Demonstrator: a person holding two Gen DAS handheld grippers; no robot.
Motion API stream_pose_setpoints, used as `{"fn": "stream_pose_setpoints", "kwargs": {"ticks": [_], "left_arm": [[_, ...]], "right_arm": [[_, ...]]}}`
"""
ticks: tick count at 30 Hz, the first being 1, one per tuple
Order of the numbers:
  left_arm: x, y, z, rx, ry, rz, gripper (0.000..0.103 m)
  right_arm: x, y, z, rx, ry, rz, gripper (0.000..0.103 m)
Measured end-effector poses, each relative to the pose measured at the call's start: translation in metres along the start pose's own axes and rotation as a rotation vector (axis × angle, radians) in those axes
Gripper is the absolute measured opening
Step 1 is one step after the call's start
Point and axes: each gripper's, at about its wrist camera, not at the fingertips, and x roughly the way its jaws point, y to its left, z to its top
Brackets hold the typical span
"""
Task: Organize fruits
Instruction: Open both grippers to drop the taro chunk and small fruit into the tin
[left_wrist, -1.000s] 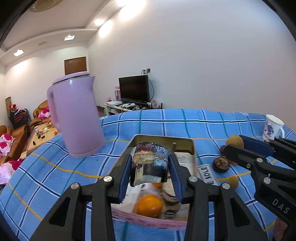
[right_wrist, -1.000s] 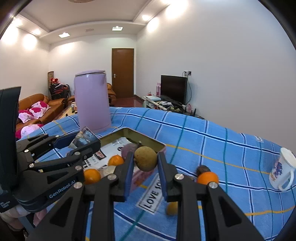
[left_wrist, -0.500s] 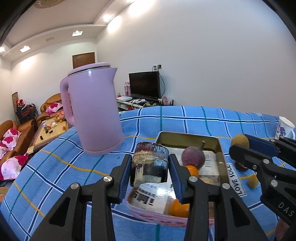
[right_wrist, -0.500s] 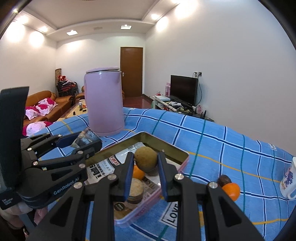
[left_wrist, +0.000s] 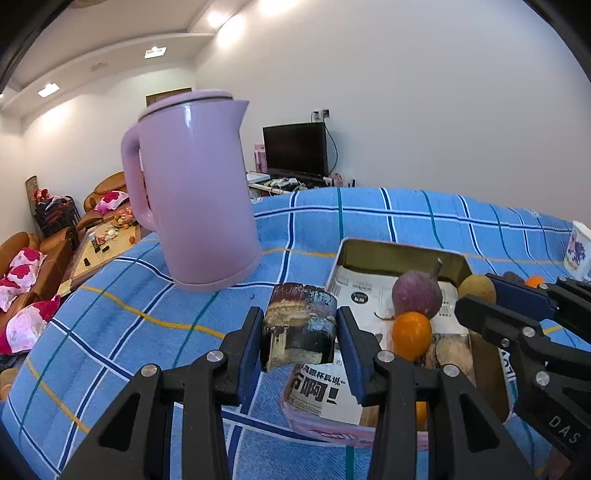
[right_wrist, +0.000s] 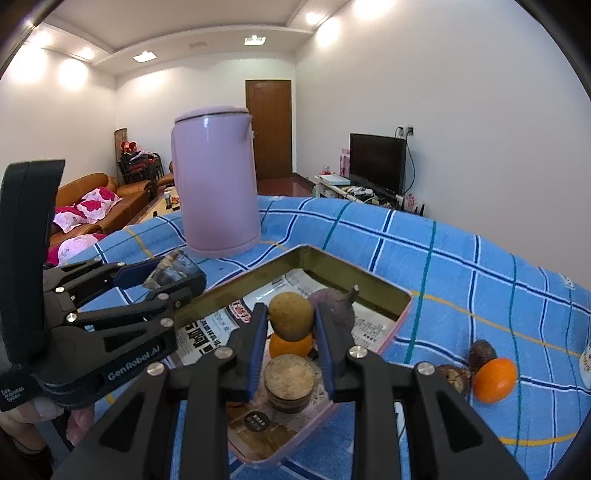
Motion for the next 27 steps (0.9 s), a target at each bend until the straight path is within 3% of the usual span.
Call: {"fn": "stream_pose_setpoints", "kwargs": {"ticks": [16,27], "left_arm": [[0.007,-0.021,-0.005,0.068,0.023,-0.021,0.043],[0.009,-0.023,-0.005,0.064,0.042,-0.018,0.043]], "right_arm": [[0.015,-0.005,-0.011,0.019,0.062,0.024,0.029],[0.017,-0.007,-0.011,0.023,0.077,0.032,0.029]]}}
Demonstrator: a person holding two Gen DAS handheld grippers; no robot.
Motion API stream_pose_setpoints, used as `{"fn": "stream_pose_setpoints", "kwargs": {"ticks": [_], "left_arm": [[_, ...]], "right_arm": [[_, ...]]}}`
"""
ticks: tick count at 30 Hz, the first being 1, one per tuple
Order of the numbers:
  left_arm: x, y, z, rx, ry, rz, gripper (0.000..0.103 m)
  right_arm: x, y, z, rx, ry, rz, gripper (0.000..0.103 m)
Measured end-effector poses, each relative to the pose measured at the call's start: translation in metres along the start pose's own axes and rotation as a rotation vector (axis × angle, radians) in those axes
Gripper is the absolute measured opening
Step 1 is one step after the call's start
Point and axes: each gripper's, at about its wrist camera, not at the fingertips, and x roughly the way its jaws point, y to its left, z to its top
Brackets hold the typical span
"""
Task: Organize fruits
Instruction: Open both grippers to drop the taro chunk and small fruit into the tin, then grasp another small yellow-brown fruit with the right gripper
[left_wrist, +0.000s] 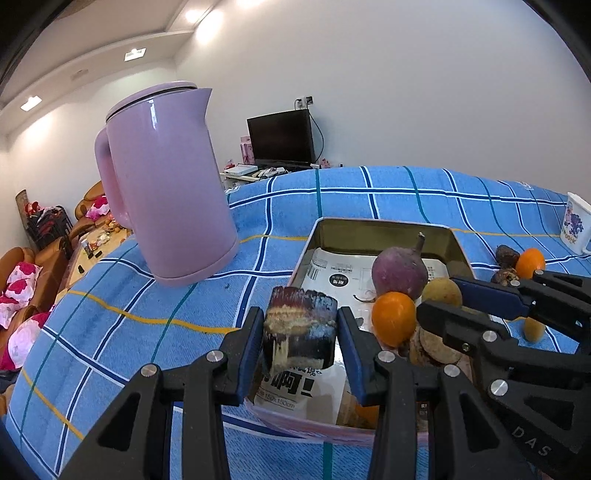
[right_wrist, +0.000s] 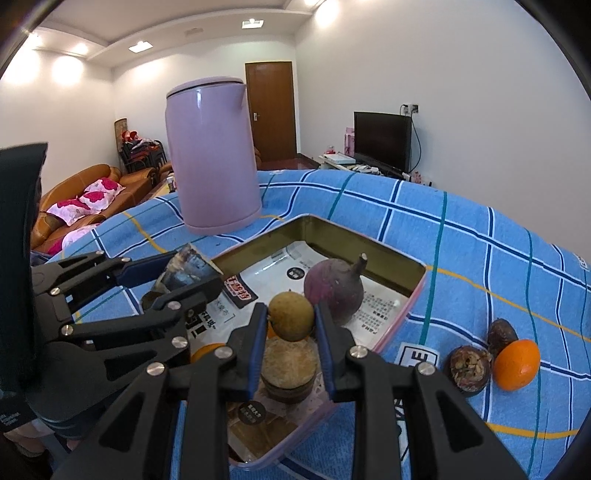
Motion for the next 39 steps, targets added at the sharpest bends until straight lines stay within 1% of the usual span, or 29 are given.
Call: {"fn": "stream_pose_setpoints", "kwargs": {"ticks": [2,4,5,6,8,9,10,12,14,17,20,22,25,28,30,32,35,36,38,39], "left_arm": [[0.000,0.000,0.000,-0.009,0.003,-0.006,0.043],[-0.001,0.001,-0.001,-0.022,0.003,-0.010,0.043],[-0.002,0.003,-0.001,-0.031,0.000,-0.007,0.043],[-0.004,0.005,-0.002,-0.043,-0.008,0.009,0.043],[-0.008,0.007,-0.003,-0.058,-0.024,0.015,0.045],[-0.009,0.008,-0.003,-0.064,-0.031,0.013,0.053],[-0.011,0.007,-0.003,-0.067,-0.038,0.021,0.067],[-0.016,0.004,-0.004,-0.059,-0.057,0.043,0.081],[-0.022,-0.003,-0.004,-0.039,-0.080,0.035,0.081],[-0.029,-0.012,-0.004,-0.028,-0.093,0.018,0.081],[-0.033,-0.021,-0.003,-0.023,-0.101,-0.001,0.081],[-0.034,-0.025,-0.001,-0.033,-0.101,-0.002,0.081],[-0.032,-0.028,0.001,-0.054,-0.088,-0.009,0.081],[-0.027,-0.034,0.000,-0.051,-0.065,-0.014,0.081],[-0.026,-0.037,0.000,-0.041,-0.057,-0.010,0.081],[-0.027,-0.038,0.000,-0.037,-0.058,-0.013,0.081],[-0.029,-0.037,0.001,-0.036,-0.061,-0.013,0.081],[-0.030,-0.037,0.002,-0.036,-0.064,-0.014,0.081],[-0.030,-0.037,0.004,-0.039,-0.064,-0.014,0.081],[-0.030,-0.037,0.005,-0.039,-0.063,-0.016,0.081]], "right_arm": [[0.000,-0.001,0.000,0.006,-0.001,0.001,0.030],[-0.001,-0.003,0.000,0.016,-0.005,-0.003,0.035],[-0.002,-0.006,0.000,0.027,-0.011,-0.001,0.042],[-0.003,-0.008,0.000,0.037,-0.015,-0.001,0.048],[-0.006,-0.012,-0.001,0.062,-0.029,0.005,0.068],[-0.010,-0.015,-0.002,0.072,-0.043,0.007,0.071],[-0.013,-0.017,-0.003,0.075,-0.054,0.000,0.074],[-0.023,-0.021,-0.005,0.075,-0.073,-0.044,0.077],[-0.036,-0.029,-0.007,0.091,-0.080,-0.070,0.081],[-0.059,-0.046,-0.013,0.127,-0.087,-0.109,0.084],[-0.083,-0.069,-0.023,0.153,-0.086,-0.185,0.088],[-0.091,-0.085,-0.031,0.182,-0.067,-0.220,0.088],[-0.093,-0.107,-0.044,0.227,-0.021,-0.269,0.088],[-0.089,-0.114,-0.052,0.245,0.011,-0.272,0.087],[-0.082,-0.113,-0.053,0.248,0.036,-0.257,0.083],[-0.074,-0.109,-0.053,0.237,0.065,-0.242,0.071],[-0.061,-0.102,-0.051,0.219,0.108,-0.223,0.062],[-0.057,-0.100,-0.051,0.216,0.123,-0.207,0.061],[-0.049,-0.097,-0.049,0.211,0.150,-0.192,0.053],[-0.047,-0.097,-0.049,0.207,0.157,-0.191,0.052]]}}
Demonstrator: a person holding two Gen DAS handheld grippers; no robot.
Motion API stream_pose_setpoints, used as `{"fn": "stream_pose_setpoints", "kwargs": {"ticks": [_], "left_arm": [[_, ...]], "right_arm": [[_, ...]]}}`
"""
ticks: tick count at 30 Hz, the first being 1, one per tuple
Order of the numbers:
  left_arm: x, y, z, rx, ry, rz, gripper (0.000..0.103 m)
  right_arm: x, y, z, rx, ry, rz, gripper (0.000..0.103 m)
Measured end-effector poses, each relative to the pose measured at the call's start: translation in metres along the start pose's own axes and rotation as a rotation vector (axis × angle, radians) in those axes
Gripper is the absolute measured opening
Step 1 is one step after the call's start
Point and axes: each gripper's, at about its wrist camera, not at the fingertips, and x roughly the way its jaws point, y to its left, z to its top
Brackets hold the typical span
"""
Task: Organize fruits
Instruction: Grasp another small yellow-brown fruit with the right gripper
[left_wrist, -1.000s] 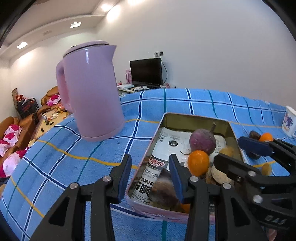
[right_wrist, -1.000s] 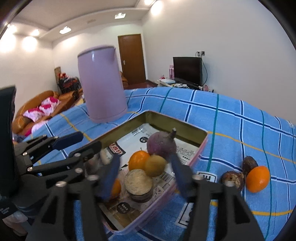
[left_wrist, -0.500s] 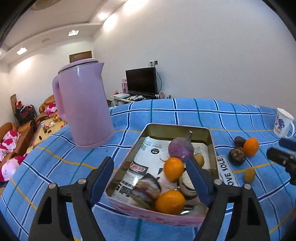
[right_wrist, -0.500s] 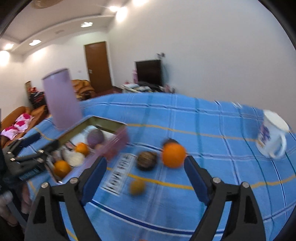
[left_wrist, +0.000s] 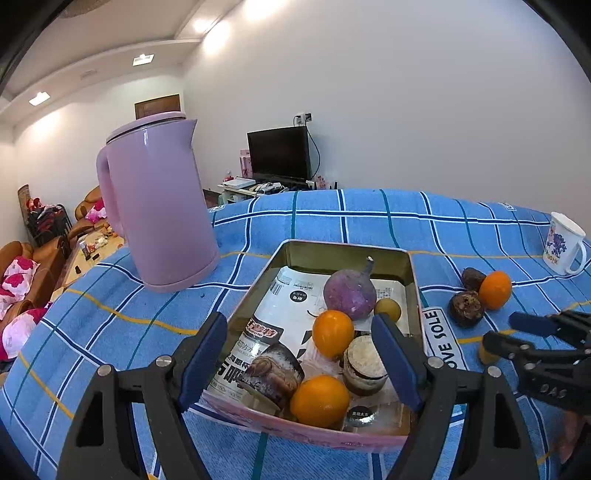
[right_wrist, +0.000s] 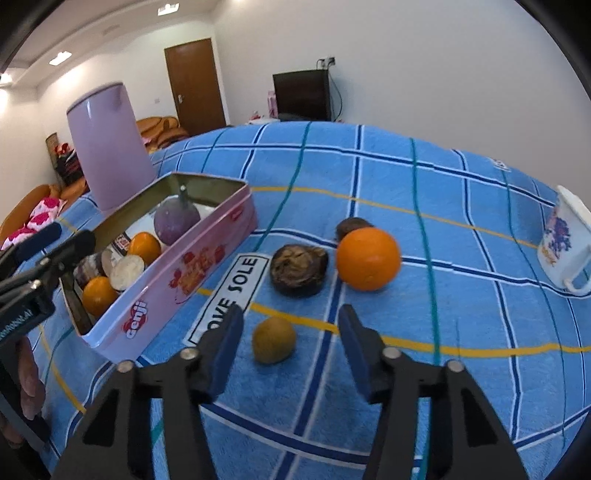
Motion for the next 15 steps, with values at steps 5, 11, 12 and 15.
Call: {"fn": "stream_pose_setpoints", "kwargs": {"ticks": [5,11,12,15], "left_arm": [[0.000,-0.007,0.004,0.011,0.011,-0.015,0.081],[-0.001,-0.028,0.014,0.030,0.022,-0.070,0.081],[-0.001,-0.033,0.016,0.037,0.022,-0.081,0.081],[0.000,-0.056,0.024,0.063,0.028,-0.116,0.081]], "right_arm": [[0.016,0.008,-0.001,-0.032,0.086,0.012,0.030],[0.011,0.010,-0.003,-0.066,0.080,0.020,0.030],[0.007,0.006,-0.002,-0.066,0.062,0.002,0.030],[-0.003,-0.014,0.001,-0.031,0.018,-0.049,0.030]]}}
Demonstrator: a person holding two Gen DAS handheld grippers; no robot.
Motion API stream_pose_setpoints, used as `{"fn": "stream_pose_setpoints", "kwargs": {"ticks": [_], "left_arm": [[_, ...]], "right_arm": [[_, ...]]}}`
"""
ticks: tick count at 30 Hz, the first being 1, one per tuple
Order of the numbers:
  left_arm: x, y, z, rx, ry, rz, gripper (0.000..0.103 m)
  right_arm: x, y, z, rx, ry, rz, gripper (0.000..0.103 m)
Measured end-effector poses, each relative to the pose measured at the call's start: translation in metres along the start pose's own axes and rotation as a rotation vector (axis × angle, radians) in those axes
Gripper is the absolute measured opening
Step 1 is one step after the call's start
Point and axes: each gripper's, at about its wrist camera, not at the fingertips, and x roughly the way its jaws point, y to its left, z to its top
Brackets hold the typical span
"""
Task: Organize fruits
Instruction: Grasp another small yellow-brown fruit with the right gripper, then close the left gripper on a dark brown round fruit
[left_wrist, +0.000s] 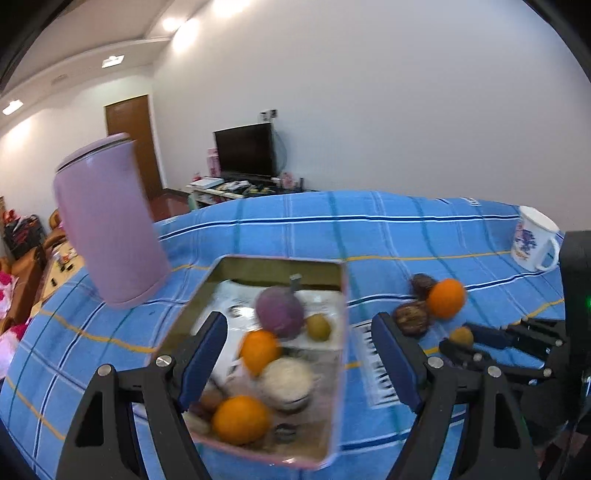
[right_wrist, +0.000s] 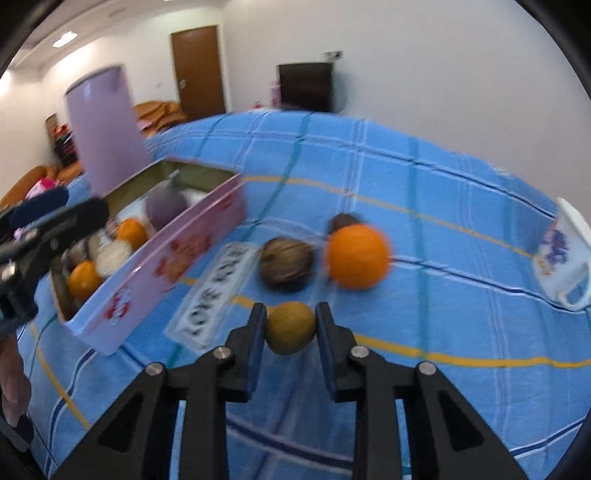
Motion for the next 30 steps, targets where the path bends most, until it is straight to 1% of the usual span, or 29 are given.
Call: {"fn": "stream_pose_setpoints", "kwargs": {"ticks": [3,6,10,12,14,15,19,22,24,28,30], "left_arm": [[0.008,-0.026,0.010,0.023,0.009,-0.035,0.081],[0.024,-0.054,0.016,0.063,0.029,-0.058,0.081],[0.054,-0.082,0.015,0.108,0.113,-0.103,0.081],[0.069,-0.092,0.012,0.139,0.154,-0.124,0.080],[0.078,-0.099,0.010,0.160,0.184,-0.136,0.067],[0.084,-0.101,0.008,0.165,0.208,-0.150,0.060],[0.090,-0.099,0.008,0.150,0.217,-0.159,0.060],[0.091,-0.097,0.008,0.134,0.230,-0.206,0.060],[0.094,-0.096,0.007,0.134,0.235,-0.208,0.060],[0.095,-0.084,0.004,0.091,0.243,-0.219,0.060],[0.097,-0.085,0.003,0.099,0.252,-0.217,0.059]], "right_arm": [[-0.008,-0.032,0.005,0.053,-0.035,-0.053,0.030],[-0.012,-0.059,0.008,0.089,-0.058,-0.118,0.030],[-0.011,-0.083,0.008,0.129,-0.072,-0.159,0.030],[-0.009,-0.091,0.005,0.149,-0.070,-0.151,0.030],[-0.009,-0.095,0.004,0.160,-0.067,-0.136,0.030],[-0.009,-0.096,0.004,0.161,-0.072,-0.127,0.030],[-0.010,-0.096,0.005,0.168,-0.083,-0.094,0.030],[-0.010,-0.094,0.004,0.168,-0.085,-0.086,0.030],[-0.009,-0.093,0.005,0.165,-0.086,-0.084,0.030],[-0.011,-0.093,0.003,0.167,-0.096,-0.080,0.030],[-0.011,-0.093,0.003,0.168,-0.097,-0.081,0.030]]}}
